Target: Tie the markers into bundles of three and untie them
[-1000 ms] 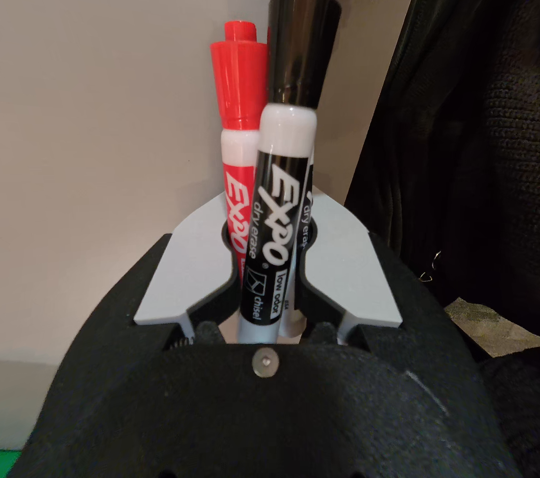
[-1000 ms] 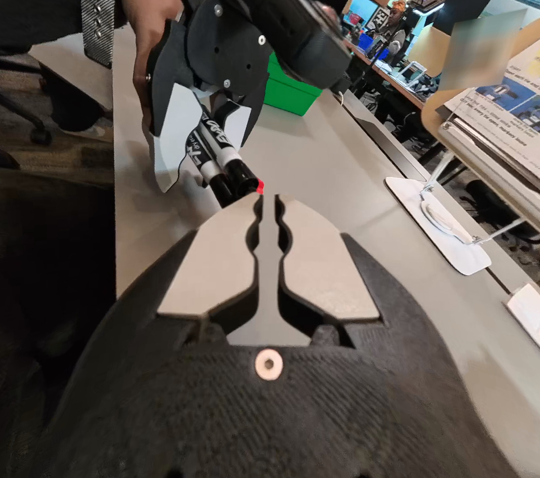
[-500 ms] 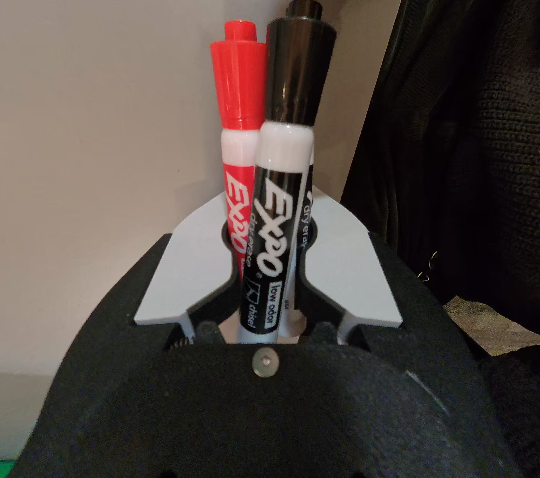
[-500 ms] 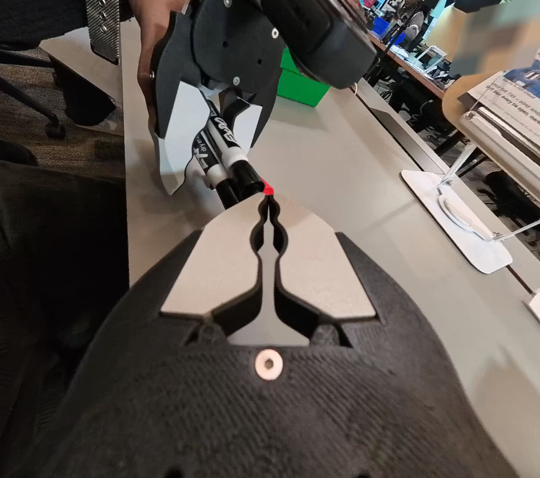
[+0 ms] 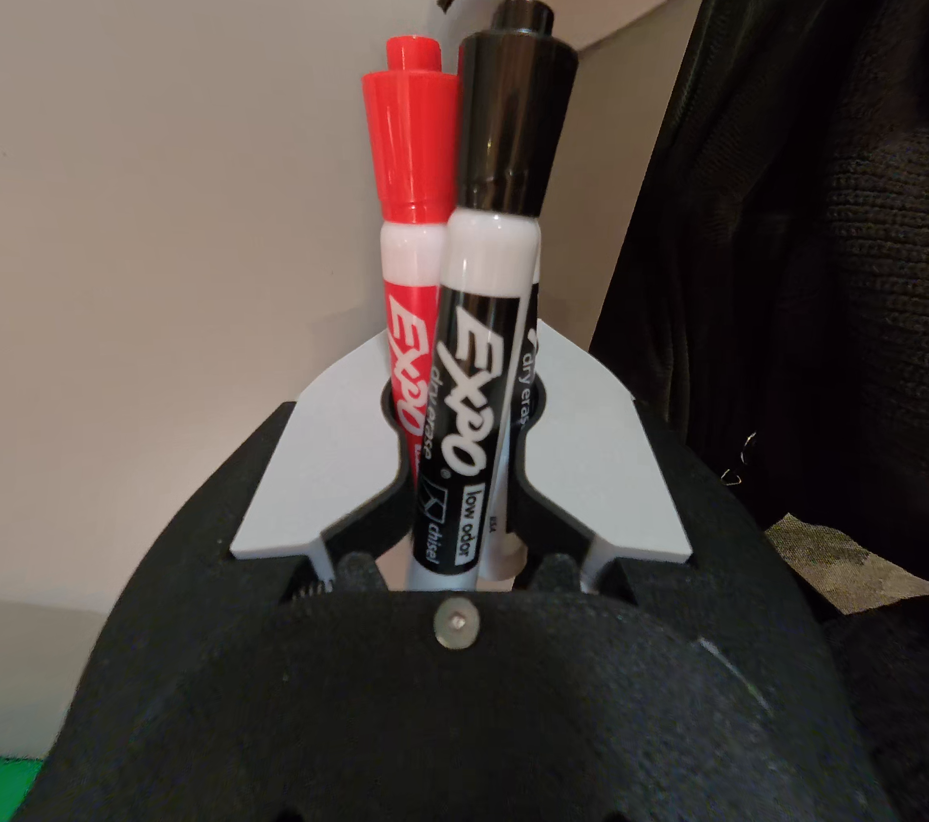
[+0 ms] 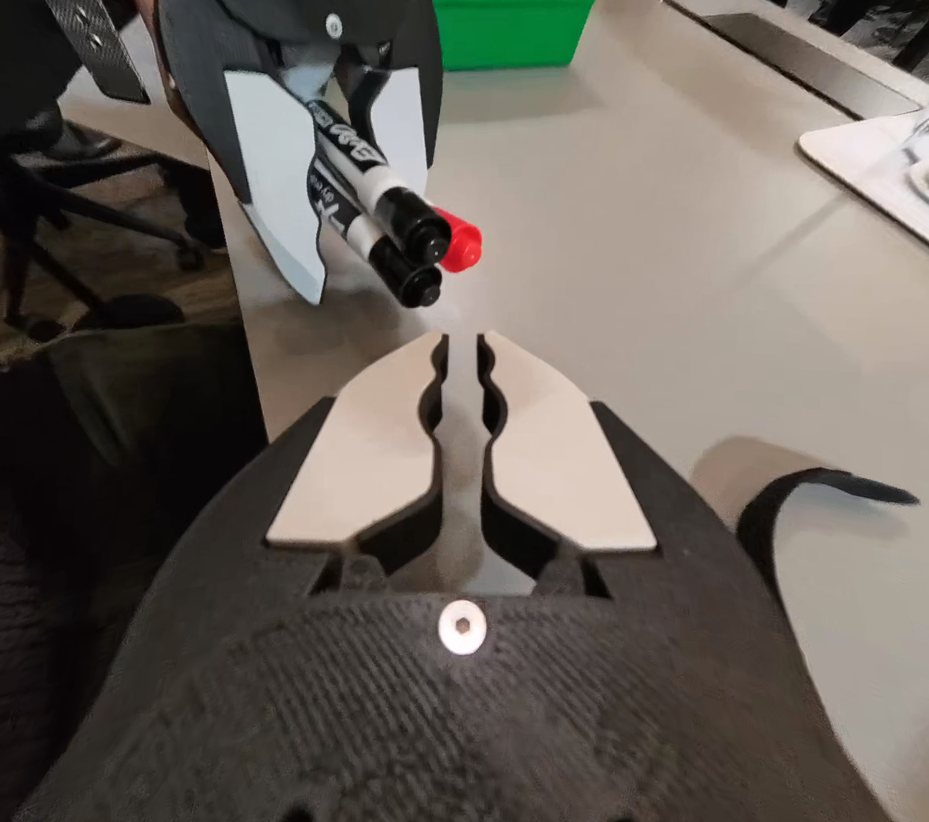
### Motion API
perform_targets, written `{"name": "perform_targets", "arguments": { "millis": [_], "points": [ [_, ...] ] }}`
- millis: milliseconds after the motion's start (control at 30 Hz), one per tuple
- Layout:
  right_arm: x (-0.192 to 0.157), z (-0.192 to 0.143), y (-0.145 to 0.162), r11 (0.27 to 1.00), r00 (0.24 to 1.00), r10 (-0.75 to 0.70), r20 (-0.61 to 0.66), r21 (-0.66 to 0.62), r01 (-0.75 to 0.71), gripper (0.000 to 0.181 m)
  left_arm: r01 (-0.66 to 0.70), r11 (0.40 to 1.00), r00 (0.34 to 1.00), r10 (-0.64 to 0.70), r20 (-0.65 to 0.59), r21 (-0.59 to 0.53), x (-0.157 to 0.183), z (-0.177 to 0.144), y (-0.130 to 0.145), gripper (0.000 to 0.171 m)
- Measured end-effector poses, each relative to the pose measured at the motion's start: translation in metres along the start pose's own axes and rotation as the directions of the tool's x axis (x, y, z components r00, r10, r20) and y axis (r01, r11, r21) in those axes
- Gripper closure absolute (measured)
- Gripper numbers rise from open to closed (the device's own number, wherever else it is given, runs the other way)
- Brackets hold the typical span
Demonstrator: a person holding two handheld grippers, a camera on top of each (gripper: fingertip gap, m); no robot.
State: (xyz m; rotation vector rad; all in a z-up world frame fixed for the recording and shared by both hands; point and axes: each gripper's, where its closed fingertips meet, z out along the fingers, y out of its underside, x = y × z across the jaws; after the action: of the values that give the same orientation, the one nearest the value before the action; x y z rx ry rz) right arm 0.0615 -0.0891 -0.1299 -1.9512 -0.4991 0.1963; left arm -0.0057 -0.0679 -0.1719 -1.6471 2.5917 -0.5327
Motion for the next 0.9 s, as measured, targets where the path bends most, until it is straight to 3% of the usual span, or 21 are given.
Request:
{"name": "perform_targets", "arguments": {
  "millis": [500, 900],
  "points": [
    [-0.021, 0.0, -0.01, 0.997, 0.993, 0.035, 0.11, 0.06, -0.042, 0.177, -0.006, 1.0, 1.0, 0.006, -0.014, 0.005, 0.003, 0.002, -0.003, 0.128],
    [-0.01, 0.001, -0.003, 0.999, 0.997, 0.047, 0.062, 0.021, -0.048, 0.173, 0.019, 1.0, 1.0, -0.02, -0.018, -0.022, 0.004, 0.005, 0.0, 0.129]
  ]
}}
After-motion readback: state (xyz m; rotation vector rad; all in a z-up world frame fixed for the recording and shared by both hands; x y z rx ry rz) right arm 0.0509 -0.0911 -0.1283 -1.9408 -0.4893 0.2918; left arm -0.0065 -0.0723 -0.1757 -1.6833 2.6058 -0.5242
